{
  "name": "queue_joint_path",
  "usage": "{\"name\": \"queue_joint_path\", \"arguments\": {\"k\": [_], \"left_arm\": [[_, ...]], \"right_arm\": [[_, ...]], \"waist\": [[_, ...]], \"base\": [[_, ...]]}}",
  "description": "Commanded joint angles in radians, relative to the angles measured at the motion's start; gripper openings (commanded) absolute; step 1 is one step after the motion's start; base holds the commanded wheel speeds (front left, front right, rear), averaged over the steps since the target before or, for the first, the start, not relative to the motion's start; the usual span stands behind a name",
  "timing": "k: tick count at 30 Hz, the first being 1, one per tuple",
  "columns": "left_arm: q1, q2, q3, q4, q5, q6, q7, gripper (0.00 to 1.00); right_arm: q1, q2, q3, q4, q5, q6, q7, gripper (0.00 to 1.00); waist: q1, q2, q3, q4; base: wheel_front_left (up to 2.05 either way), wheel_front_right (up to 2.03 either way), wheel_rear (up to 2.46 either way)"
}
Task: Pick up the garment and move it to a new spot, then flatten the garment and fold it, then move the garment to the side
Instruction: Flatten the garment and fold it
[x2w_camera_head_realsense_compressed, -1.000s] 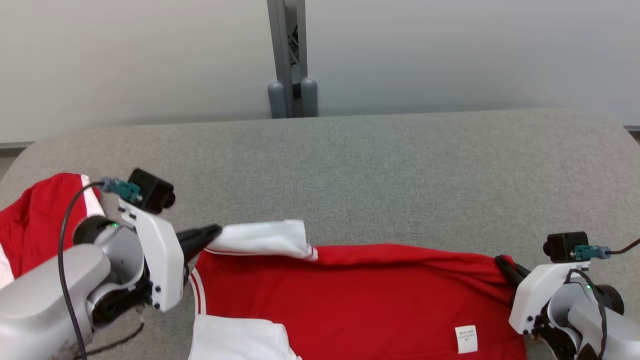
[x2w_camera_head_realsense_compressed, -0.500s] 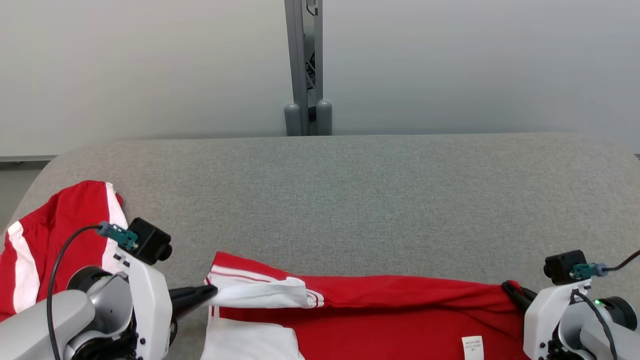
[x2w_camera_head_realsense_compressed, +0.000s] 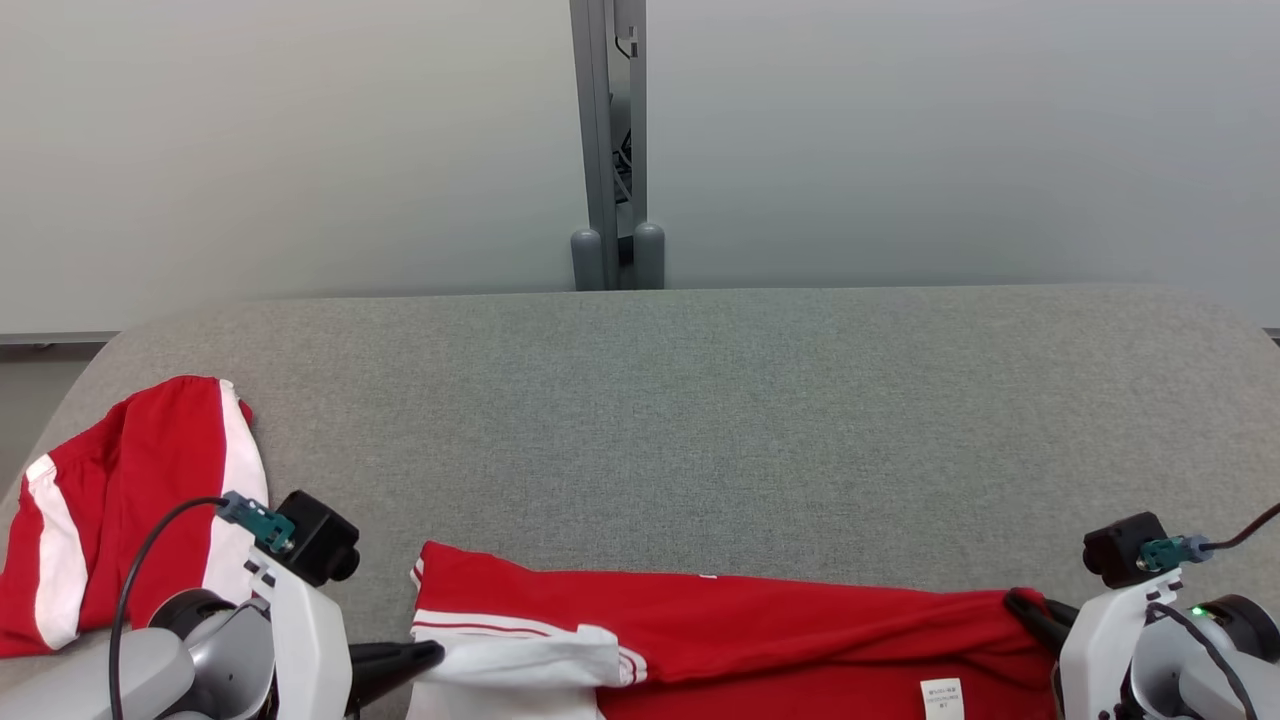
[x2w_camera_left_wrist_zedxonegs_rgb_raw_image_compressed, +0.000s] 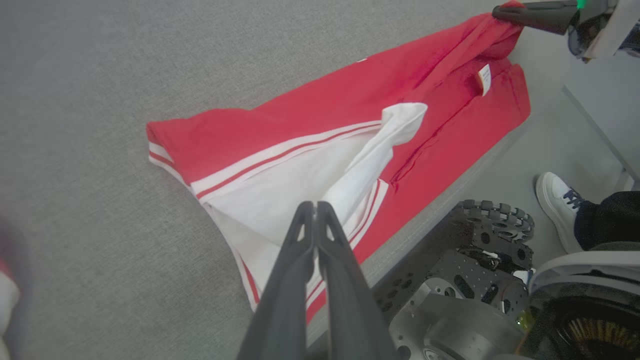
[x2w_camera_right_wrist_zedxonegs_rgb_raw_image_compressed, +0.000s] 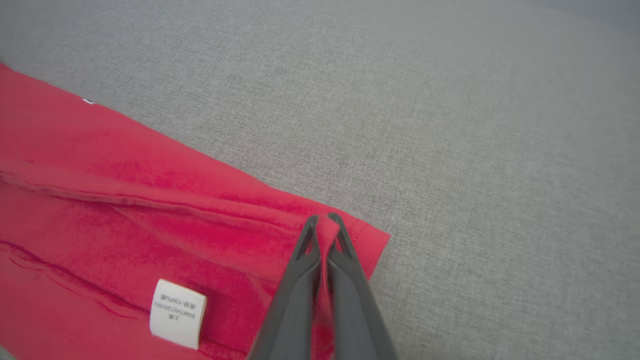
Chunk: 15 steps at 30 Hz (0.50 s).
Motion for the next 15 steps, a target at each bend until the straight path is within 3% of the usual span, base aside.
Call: {"name": "queue_joint_path", "arguments": {"k": [1,15], "left_arm": [[0.019,0.008,0.002,-0.009,-0.004,-0.001,0.012,0.00],[0.060,0.018,0.002,-0.036,-0.013,-0.001,0.100,0.00]], "right_arm": [[0.018,-0.022,0.002,-0.036,-0.005,0.000,0.020,0.00],[0.036,-0.107,0.004,-0.182,0.019,0.000,0.153,0.00]], "waist": [[0.0000,-0.0001,-0.002,-0.001],[0.0000,-0.0001,-0.006,0.000]], "base": [[0.00,0.00,0.00],[0.00,0.00,0.00]]}}
